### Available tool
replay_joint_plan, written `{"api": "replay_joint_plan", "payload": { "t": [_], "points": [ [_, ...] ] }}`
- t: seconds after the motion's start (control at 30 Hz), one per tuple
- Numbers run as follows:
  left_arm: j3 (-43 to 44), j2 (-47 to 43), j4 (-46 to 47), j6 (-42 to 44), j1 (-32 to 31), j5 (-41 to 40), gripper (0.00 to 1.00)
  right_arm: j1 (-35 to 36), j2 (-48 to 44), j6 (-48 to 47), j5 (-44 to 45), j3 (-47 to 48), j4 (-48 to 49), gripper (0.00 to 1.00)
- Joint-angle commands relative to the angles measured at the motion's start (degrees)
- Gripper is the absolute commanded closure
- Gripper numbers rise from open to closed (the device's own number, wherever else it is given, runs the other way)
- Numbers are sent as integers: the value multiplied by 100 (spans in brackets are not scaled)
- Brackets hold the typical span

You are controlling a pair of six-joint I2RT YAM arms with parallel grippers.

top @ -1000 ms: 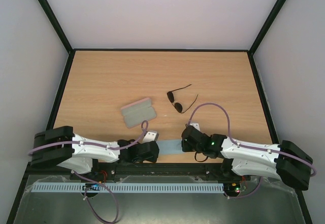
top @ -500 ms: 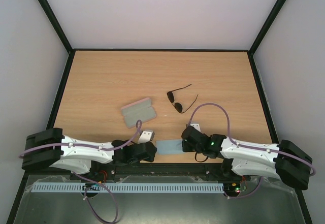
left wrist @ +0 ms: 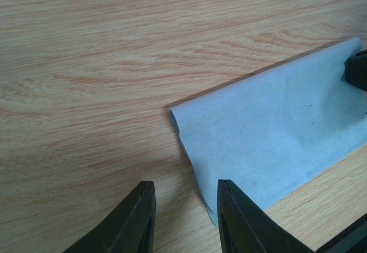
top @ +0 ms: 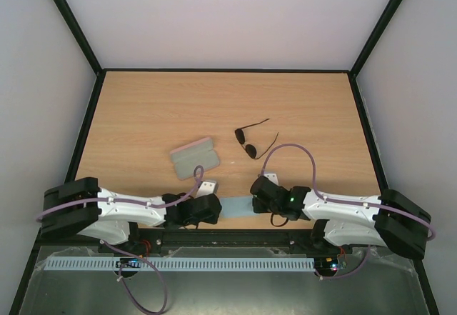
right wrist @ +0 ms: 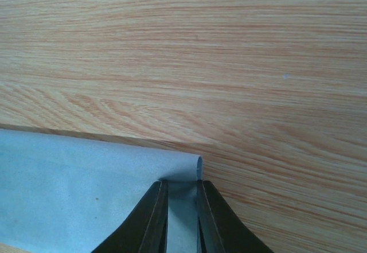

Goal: Organize the sunglasses
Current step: Fold the glasses cleaning cloth at the center of the board, then pick up the glasses cleaning cloth from the center of the board.

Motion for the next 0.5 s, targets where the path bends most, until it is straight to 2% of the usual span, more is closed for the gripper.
{"api": "replay_joint_plan", "payload": {
  "t": [0.0, 0.47],
  "points": [
    [120, 101, 88, 64, 42, 18, 67, 132, 10, 161, 57, -33, -440, 83],
    [99, 269, 232, 82, 171, 59, 63, 395, -15, 506, 291, -142, -674, 82]
  ]
}}
